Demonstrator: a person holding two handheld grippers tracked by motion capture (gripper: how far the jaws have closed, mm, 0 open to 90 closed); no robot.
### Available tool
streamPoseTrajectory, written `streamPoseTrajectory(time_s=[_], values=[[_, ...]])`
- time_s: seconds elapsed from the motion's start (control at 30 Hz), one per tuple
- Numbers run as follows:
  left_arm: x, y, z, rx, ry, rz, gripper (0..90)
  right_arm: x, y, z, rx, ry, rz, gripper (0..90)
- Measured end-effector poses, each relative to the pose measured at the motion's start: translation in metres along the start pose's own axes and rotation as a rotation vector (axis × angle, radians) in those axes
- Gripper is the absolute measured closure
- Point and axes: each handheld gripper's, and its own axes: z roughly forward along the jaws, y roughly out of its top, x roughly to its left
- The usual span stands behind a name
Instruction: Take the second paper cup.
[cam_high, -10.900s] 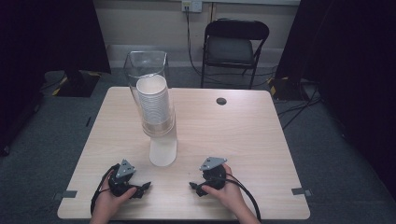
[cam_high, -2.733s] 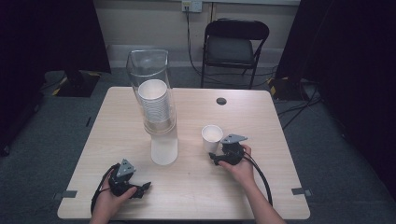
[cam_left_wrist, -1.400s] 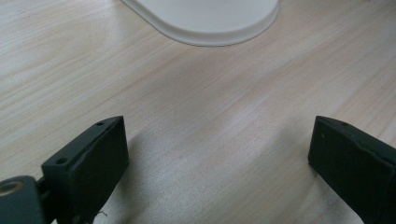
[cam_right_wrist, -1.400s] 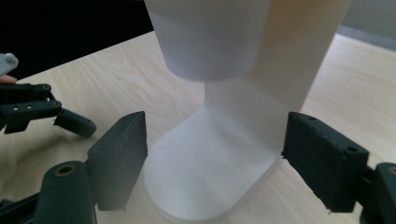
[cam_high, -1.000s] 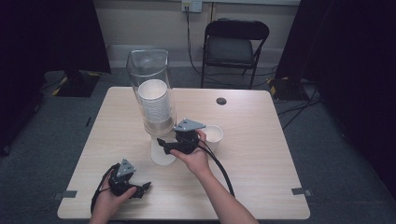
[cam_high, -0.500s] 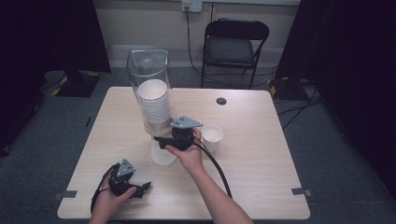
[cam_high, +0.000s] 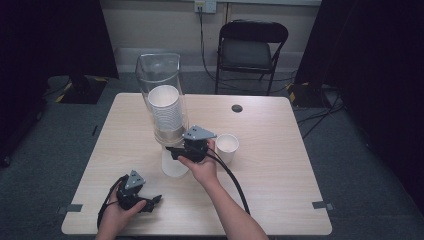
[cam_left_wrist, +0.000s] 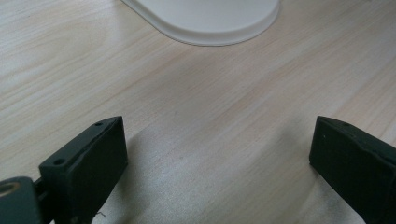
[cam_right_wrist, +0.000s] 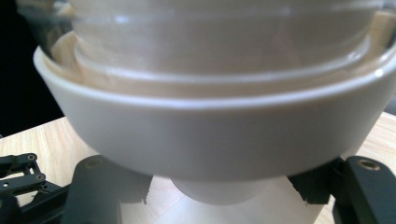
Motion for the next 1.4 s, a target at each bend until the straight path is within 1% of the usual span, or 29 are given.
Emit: streamPoseTrajectory(time_s=[0.03, 0.13, 0.23, 0.33, 0.43, 0.6, 0.67, 0.7, 0.73, 0.77, 0.8, 0.83, 0.87, 0.9, 0.97, 1.0, 1.03, 1.07, 1.1, 1.13, 1.17, 1.23, 1.3, 1.33, 1.4], values=[[0.0, 0.0, 0.0, -0.001, 0.0, -0.001, 3.7, 0.001, -0.001, 0.0, -0.003, -0.002, -0.011, 34.1], [0.0, 0.0, 0.0, 0.0, 0.001, -0.001, 3.7, 0.001, -0.002, 0.0, -0.01, -0.003, -0.012, 34.2], [0.0, 0.0, 0.0, -0.002, 0.0, -0.001, 3.7, 0.0, -0.001, 0.001, 0.001, -0.004, -0.014, 34.3], [0.0, 0.0, 0.0, -0.001, 0.0, -0.001, 3.7, 0.0, -0.001, 0.001, -0.001, 0.0, -0.019, 34.4], [0.0, 0.0, 0.0, 0.0, 0.0, 0.001, 3.7, 0.001, -0.001, 0.001, 0.0, -0.007, -0.024, 34.5], [0.0, 0.0, 0.0, 0.0, 0.0, 0.001, 3.7, 0.001, -0.001, 0.001, 0.004, -0.006, -0.02, 34.6], [0.0, 0.0, 0.0, 0.0, 0.001, -0.001, 3.7, 0.002, -0.003, 0.002, 0.018, -0.002, -0.014, 34.7], [0.0, 0.0, 0.0, 0.0, 0.0, 0.0, 3.7, 0.002, -0.005, 0.004, 0.033, 0.002, -0.01, 36.2], [0.0, 0.0, 0.0, -0.001, 0.0, -0.001, 3.7, -0.001, -0.026, 0.012, 0.188, -0.023, -0.038, 37.2], [0.0, 0.0, 0.0, -0.001, 0.001, 0.0, 3.7, -0.001, -0.026, 0.012, 0.188, -0.023, -0.038, 37.2], [0.0, 0.0, 0.0, -0.001, 0.0, 0.001, 3.7, -0.005, -0.049, 0.014, 0.237, -0.031, 0.007, 37.1], [0.0, 0.0, 0.0, 0.0, 0.001, -0.001, 3.2, -0.006, -0.068, 0.013, 0.261, -0.023, 0.037, 37.0], [0.0, 0.0, 0.001, 0.0, -0.002, -0.003, 3.2, -0.006, -0.068, 0.013, 0.261, -0.023, 0.037, 37.0], [0.0, 0.0, 0.001, -0.001, -0.002, -0.005, 2.8, -0.005, -0.063, 0.012, 0.232, -0.012, 0.012, 36.9], [0.0, 0.0, 0.001, 0.0, -0.001, -0.004, 2.7, -0.004, -0.049, 0.01, 0.224, 0.0, -0.017, 36.8], [0.001, 0.001, 0.001, 0.003, -0.003, -0.001, 2.4, -0.005, -0.044, 0.01, 0.24, 0.005, -0.021, 36.7], [0.001, 0.001, 0.001, 0.003, -0.003, -0.001, 2.1, -0.005, -0.044, 0.01, 0.24, 0.005, -0.021, 36.7], [0.001, 0.001, 0.001, 0.006, -0.002, 0.005, 2.1, -0.006, -0.041, 0.011, 0.266, 0.014, -0.018, 36.6], [0.001, 0.001, 0.001, 0.006, -0.002, 0.004, 1.8, -0.008, -0.041, 0.01, 0.276, 0.008, -0.02, 36.5], [0.001, 0.001, 0.001, 0.007, -0.002, 0.005, 1.8, -0.01, -0.043, 0.01, 0.292, 0.008, -0.011, 36.4], [0.001, 0.001, 0.001, 0.006, -0.002, 0.004, 1.8, -0.01, -0.05, 0.008, 0.315, 0.002, -0.017, 36.2], [0.001, 0.001, 0.001, 0.007, -0.001, 0.005, 1.8, -0.01, -0.052, 0.006, 0.323, 0.003, -0.016, 36.2], [0.001, 0.001, 0.001, 0.007, -0.001, 0.005, 1.8, -0.012, -0.058, 0.001, 0.328, 0.003, 0.001, 36.0], [0.001, 0.001, 0.001, 0.007, -0.001, 0.005, 1.8, -0.014, -0.061, -0.004, 0.343, -0.008, 0.002, 35.9], [0.001, 0.001, 0.001, 0.007, -0.001, 0.005, 1.8, -0.014, -0.062, -0.006, 0.344, -0.008, 0.006, 35.9]])
